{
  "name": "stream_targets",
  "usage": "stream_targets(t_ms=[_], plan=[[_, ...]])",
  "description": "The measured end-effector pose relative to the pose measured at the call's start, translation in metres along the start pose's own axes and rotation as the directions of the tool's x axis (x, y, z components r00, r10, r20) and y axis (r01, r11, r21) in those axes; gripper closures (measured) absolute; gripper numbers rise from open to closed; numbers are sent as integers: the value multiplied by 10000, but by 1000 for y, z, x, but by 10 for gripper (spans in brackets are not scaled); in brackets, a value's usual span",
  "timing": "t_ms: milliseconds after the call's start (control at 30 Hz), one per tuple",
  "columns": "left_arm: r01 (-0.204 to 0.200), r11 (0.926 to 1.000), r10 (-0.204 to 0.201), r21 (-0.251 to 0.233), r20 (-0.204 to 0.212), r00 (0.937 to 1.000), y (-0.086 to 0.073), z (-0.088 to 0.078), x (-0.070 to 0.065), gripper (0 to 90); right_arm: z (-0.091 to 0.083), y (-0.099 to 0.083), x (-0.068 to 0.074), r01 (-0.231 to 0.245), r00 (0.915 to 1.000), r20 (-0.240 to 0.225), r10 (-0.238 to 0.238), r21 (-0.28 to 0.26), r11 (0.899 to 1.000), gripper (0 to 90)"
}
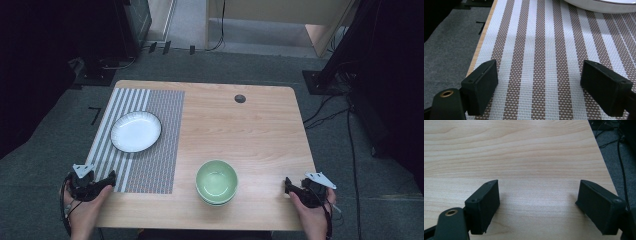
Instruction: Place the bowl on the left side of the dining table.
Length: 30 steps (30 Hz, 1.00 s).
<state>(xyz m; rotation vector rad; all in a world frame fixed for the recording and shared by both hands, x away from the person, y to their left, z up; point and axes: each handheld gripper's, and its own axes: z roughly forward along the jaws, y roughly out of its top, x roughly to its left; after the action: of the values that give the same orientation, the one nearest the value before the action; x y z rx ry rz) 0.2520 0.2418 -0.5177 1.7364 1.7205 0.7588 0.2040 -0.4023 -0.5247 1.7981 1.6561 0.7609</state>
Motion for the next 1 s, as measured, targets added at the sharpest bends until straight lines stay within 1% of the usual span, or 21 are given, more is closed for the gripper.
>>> stream_targets(t_ms=[133,167,233,267,300,367,400,433,500,600,633,700,767,1000], plan=[[4,10000,-4,1,2,10000,0,0,0,137,0,1,0,-5,10000,53,5,-19,10000,207],[9,10000,-9,6,-3,10000,0,0,0,137,-1,1,1,-55,9999,163,56,-75,10000,251],[14,10000,-14,6,-5,10000,0,0,0,135,-1,2,1,-94,9996,273,97,-117,9999,281],[22,10000,-22,10,-13,10000,0,0,0,134,-3,3,1,-142,9995,278,146,-164,9998,282],[23,10000,-23,11,-12,10000,0,0,0,134,-4,4,1,-201,9995,245,206,-201,9996,286],[22,10000,-22,10,-13,10000,0,0,0,134,-6,6,1,-174,9996,222,180,-291,9994,289],[25,10000,-25,11,-12,10000,0,0,0,134,-9,9,3,-229,9995,204,239,-454,9987,291],[25,10000,-25,11,-12,10000,0,0,0,134,-9,9,3,-229,9995,204,239,-454,9987,291],[26,10000,-26,9,-12,10000,0,0,0,134,-13,12,6,-324,9993,139,333,-623,9975,288],[25,10000,-25,9,-13,10000,0,0,0,134,-17,16,10,-585,9982,-139,576,-755,9954,279],[21,10000,-21,11,-12,10000,0,0,0,134,-19,17,13,-598,9981,-223,581,-824,9948,277],[24,10000,-24,10,-13,10000,0,0,0,134,-22,19,17,-510,9984,-281,487,-885,9948,279],[24,10000,-24,8,-13,10000,0,0,0,134,-24,21,20,-325,9991,-302,297,-984,9946,282],[24,10000,-24,7,-14,10000,0,0,0,135,-36,29,30,-201,9986,-515,134,-1321,9910,296]])
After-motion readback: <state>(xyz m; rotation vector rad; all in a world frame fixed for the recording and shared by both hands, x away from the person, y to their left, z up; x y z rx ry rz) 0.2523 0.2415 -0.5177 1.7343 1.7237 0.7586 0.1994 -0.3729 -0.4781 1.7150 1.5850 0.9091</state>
